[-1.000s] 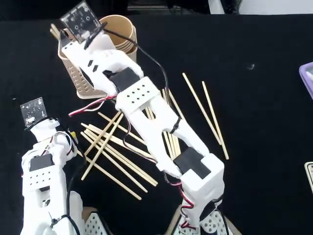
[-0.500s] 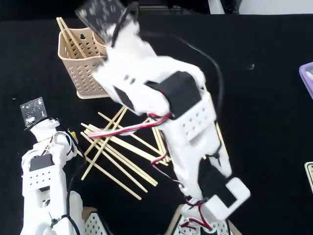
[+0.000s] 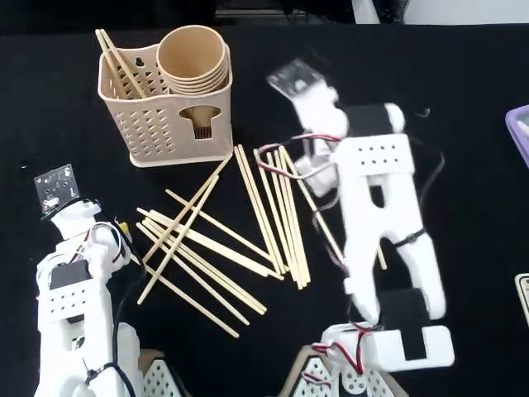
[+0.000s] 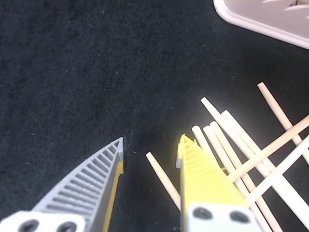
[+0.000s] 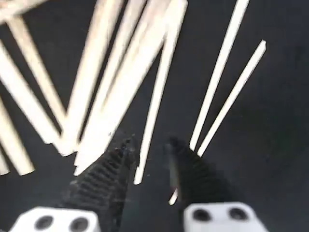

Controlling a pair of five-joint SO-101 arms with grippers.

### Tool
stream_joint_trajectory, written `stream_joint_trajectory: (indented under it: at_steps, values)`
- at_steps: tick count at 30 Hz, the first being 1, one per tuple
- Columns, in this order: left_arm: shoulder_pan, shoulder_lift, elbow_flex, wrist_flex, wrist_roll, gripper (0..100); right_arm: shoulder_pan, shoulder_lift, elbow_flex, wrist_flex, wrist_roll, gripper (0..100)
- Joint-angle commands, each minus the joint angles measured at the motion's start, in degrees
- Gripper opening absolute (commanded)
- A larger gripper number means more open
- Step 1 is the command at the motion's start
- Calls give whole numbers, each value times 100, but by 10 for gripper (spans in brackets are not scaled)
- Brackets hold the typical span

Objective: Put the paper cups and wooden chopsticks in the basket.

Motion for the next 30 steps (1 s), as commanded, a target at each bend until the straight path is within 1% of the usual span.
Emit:
stream_joint_trajectory:
  at_steps: [1, 4, 7, 10, 14, 18, 20, 23, 24, 25, 30]
  values:
    - [-22, -105, -48, -105, 0, 188, 738, 101, 1191, -2004, 642, 168]
    - [-22, -105, -48, -105, 0, 188, 1160, 462, 1675, -3314, 949, 151]
    - [-22, -105, -48, -105, 0, 188, 1187, 1077, 1684, -3666, 967, 152]
    - [-22, -105, -48, -105, 0, 188, 993, 1754, 1270, -3631, 949, 152]
    - [-31, -105, -48, -105, 0, 188, 993, 2492, 549, -3613, 738, 152]
    - [-31, -105, -48, -105, 0, 188, 993, 2835, -31, -3051, 756, 148]
    - [-31, -105, -48, -105, 0, 188, 993, 2888, -198, -2840, 756, 131]
    - [-13, -105, -48, -105, 0, 188, 1046, 2870, -347, -2611, 765, 24]
    - [-13, -105, -48, -105, 0, 188, 1073, 2844, -391, -2549, 765, 6]
    - [-13, -105, -48, -105, 0, 188, 1090, 2791, -418, -2497, 765, 19]
    - [-4, -105, -48, -105, 0, 188, 1424, 2237, -435, -2391, 765, 11]
